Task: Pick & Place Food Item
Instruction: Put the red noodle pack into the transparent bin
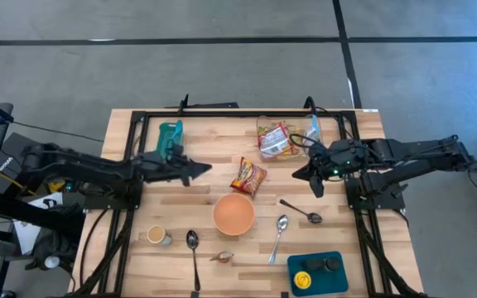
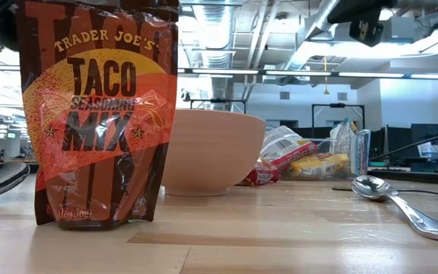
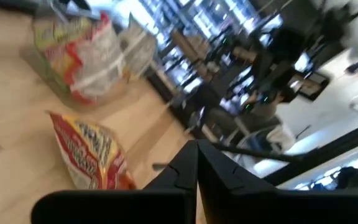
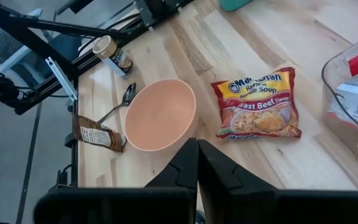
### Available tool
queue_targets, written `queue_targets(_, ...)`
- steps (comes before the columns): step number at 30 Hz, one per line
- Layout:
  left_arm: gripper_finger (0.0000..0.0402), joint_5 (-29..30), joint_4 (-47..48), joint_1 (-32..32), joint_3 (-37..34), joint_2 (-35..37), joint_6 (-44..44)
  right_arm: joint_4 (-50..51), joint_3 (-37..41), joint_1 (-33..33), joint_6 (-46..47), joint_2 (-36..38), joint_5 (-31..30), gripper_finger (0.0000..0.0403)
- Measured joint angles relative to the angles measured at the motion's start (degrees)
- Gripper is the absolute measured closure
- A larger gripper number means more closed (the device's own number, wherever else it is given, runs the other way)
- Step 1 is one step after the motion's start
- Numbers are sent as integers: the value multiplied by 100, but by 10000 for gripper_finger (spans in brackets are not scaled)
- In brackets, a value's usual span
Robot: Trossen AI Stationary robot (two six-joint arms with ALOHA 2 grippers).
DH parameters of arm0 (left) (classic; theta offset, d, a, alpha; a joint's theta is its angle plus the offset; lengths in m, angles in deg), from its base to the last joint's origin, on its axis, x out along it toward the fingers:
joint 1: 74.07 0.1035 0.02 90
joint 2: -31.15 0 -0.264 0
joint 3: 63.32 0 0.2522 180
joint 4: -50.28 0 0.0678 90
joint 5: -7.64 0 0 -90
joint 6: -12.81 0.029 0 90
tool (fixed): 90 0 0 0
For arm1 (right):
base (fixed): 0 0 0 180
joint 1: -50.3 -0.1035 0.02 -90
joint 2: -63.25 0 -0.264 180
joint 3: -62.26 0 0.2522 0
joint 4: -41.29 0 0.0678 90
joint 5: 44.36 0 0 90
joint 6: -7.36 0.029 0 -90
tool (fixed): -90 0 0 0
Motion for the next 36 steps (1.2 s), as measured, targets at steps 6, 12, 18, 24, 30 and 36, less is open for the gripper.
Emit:
queue_targets(6, 401, 2, 30, -104, 561, -1117, 166, 22, 0, -2, -55, 0, -181, 402)
queue_targets(12, 401, 2, 487, -100, 1006, -1781, 177, 82, 2, -2, -79, 0, -193, 402)
queue_targets(18, 401, 0, 1631, -100, 1602, -2266, 185, 148, 2, 0, -80, -2, -316, 402)
queue_targets(24, 401, 4, 2041, -100, 1904, -2648, 197, 169, 2, -1, -93, -2, -432, 402)
queue_targets(30, 402, 4, 2041, -100, 1917, -2926, 197, 182, 2, -2, -87, -2, -446, 402)
queue_targets(36, 395, 4, 2026, -89, 1917, -2971, 197, 178, 2, -2, -78, -2, -446, 402)
